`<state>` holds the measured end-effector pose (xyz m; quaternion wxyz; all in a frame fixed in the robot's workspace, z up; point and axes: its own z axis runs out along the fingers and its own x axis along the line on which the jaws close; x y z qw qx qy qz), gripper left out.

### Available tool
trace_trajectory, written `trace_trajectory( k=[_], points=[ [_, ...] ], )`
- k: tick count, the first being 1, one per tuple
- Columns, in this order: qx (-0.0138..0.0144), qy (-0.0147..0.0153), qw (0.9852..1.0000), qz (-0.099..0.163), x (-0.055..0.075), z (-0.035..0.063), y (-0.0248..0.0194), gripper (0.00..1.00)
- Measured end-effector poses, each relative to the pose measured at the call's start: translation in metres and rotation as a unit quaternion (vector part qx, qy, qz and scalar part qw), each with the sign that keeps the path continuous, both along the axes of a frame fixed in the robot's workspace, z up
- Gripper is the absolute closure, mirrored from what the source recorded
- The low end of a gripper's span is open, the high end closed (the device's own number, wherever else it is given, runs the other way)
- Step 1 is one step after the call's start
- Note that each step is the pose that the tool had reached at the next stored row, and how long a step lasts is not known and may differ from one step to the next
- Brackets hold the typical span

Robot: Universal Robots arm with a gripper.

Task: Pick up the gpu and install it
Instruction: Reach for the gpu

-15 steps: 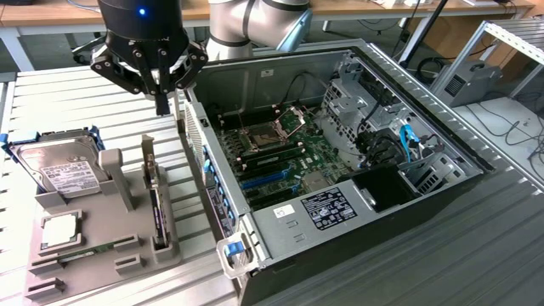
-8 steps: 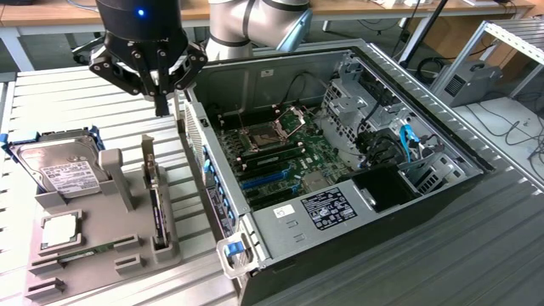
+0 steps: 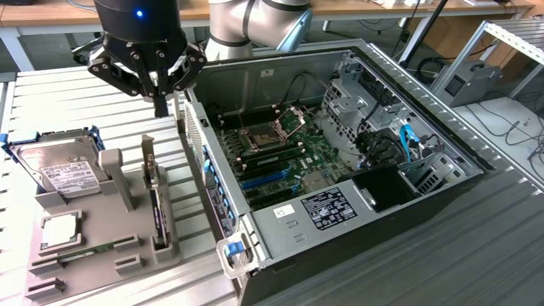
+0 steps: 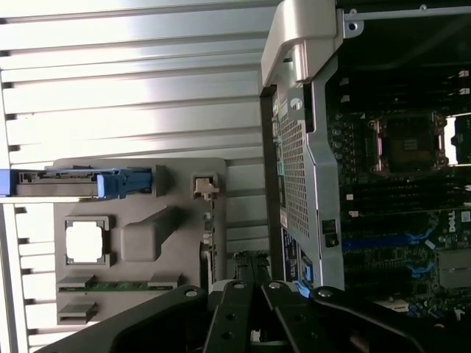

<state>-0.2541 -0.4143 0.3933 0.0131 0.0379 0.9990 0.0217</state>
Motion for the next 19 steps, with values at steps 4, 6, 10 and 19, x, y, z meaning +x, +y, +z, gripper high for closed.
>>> trace_trajectory(
  k=[4,6,10,19],
  points=[
    [0.0,0.0,1.0,0.0,-0.0006,0.0,-0.0006,0.89],
    [0.0,0.0,1.0,0.0,-0.0009,0.0,-0.0009,0.89],
    [0.0,0.0,1.0,0.0,-0.0017,0.0,-0.0015,0.89],
    [0.0,0.0,1.0,0.0,-0.0032,0.0,-0.0026,0.89]
  ],
)
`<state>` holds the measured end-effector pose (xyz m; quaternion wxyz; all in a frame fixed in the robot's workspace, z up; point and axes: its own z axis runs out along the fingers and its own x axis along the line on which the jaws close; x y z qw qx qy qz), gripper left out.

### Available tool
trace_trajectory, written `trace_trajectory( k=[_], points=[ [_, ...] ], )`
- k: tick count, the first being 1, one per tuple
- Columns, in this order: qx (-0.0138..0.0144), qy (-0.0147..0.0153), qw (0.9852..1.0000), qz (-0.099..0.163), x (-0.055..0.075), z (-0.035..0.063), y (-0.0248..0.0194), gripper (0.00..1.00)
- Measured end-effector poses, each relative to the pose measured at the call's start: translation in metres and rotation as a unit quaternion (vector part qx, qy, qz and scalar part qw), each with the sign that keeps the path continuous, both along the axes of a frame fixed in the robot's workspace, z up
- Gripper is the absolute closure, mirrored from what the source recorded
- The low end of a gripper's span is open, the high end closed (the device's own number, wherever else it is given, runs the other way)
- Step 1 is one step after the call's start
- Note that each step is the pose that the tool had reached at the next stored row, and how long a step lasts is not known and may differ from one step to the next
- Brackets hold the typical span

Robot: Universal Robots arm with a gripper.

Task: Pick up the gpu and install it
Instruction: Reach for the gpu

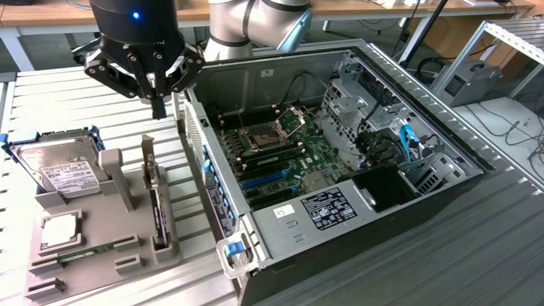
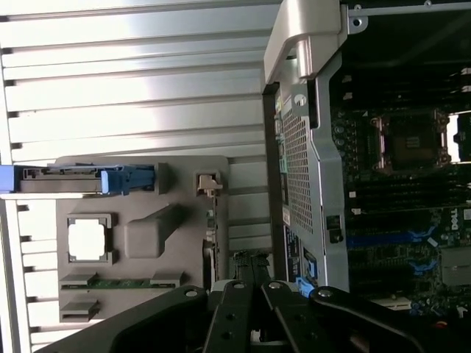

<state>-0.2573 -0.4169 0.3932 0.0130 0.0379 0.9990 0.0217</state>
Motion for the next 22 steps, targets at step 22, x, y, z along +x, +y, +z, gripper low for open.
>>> trace_trajectory(
  k=[22],
  points=[
    [0.0,0.0,1.0,0.0,-0.0051,-0.0001,-0.0031,0.89]
  ],
)
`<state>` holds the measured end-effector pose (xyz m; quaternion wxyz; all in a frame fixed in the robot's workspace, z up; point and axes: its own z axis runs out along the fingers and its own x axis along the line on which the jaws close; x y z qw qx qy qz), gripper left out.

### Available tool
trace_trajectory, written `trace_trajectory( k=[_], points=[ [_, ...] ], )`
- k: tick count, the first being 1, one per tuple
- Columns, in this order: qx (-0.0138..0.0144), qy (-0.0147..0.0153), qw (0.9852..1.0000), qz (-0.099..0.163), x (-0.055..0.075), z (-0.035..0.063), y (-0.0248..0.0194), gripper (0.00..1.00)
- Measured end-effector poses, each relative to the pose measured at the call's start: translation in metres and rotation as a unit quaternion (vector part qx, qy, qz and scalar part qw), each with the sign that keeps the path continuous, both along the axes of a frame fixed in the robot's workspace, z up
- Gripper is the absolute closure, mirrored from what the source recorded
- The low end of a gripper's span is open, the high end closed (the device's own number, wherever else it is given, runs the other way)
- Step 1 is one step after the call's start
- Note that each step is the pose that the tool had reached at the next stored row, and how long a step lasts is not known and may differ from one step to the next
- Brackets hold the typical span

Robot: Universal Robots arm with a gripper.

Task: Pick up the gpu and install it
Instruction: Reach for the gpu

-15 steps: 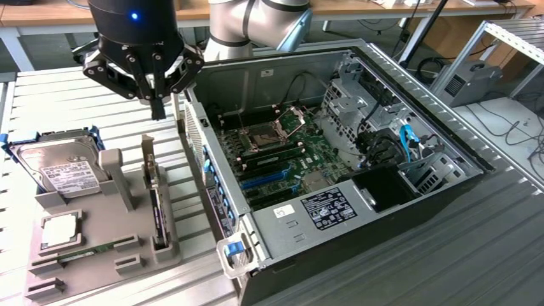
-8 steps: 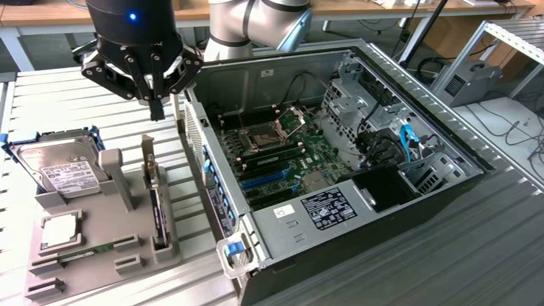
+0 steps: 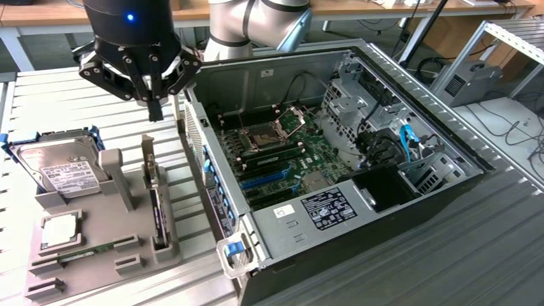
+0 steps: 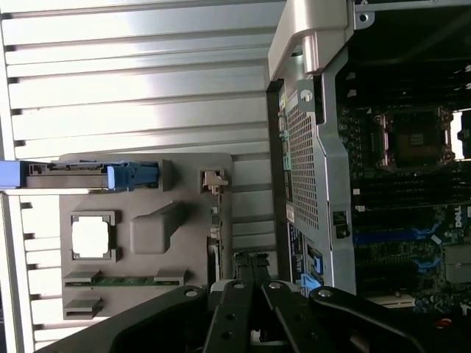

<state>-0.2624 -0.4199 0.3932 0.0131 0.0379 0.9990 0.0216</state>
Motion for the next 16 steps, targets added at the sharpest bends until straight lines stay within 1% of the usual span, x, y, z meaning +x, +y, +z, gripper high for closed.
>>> trace_trajectory(
  k=[16],
  points=[
    [-0.0001,0.0,1.0,0.0,-0.0065,0.0,-0.0027,0.89]
  ],
)
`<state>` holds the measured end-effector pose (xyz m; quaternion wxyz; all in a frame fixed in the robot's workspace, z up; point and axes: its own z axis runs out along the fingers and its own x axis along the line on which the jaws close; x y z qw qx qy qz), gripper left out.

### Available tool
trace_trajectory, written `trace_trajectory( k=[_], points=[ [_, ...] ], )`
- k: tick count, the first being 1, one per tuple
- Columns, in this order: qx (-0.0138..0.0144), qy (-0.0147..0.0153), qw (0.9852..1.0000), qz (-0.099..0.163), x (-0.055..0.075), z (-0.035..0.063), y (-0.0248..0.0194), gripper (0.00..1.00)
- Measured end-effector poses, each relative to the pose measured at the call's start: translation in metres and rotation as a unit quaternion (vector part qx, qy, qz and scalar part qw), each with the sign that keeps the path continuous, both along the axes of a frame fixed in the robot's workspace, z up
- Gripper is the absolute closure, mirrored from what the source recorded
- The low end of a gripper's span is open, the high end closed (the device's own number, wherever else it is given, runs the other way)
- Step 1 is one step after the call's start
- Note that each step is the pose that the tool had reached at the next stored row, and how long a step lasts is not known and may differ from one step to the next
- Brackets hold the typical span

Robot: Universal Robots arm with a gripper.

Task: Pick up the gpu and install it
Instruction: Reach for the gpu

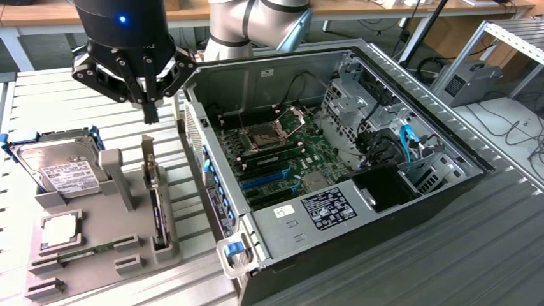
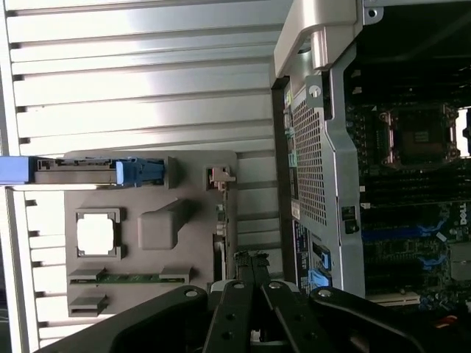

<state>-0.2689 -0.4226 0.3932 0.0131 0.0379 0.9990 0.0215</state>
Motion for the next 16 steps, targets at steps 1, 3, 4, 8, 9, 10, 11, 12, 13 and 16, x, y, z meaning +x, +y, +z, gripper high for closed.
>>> trace_trajectory(
  k=[1,3,4,8,9,10,11,12,13,16],
  points=[
    [0.0,0.0,1.0,0.0,-0.0003,0.0,-0.0001,0.89],
    [0.0,0.0,1.0,0.0,-0.0011,0.0,-0.0003,0.89],
    [0.0,0.0,1.0,0.0,-0.0015,0.0,-0.0004,0.89],
    [-0.0001,0.0,1.0,0.0,-0.0029,0.0,-0.0008,0.89],
    [-0.0001,0.0,1.0,0.0,-0.0034,0.0,-0.0009,0.89],
    [-0.0001,0.0,1.0,0.0,-0.0039,0.0,-0.001,0.89],
    [-0.0001,0.0,1.0,0.0,-0.0044,0.0,-0.0011,0.89],
    [-0.0001,0.0,1.0,0.0,-0.0048,0.0,-0.0013,0.89],
    [-0.0002,0.0,1.0,0.0,-0.0052,0.0,-0.0015,0.89],
    [-0.0002,0.0,1.0,0.0,-0.0062,0.0,-0.0019,0.89]
  ],
)
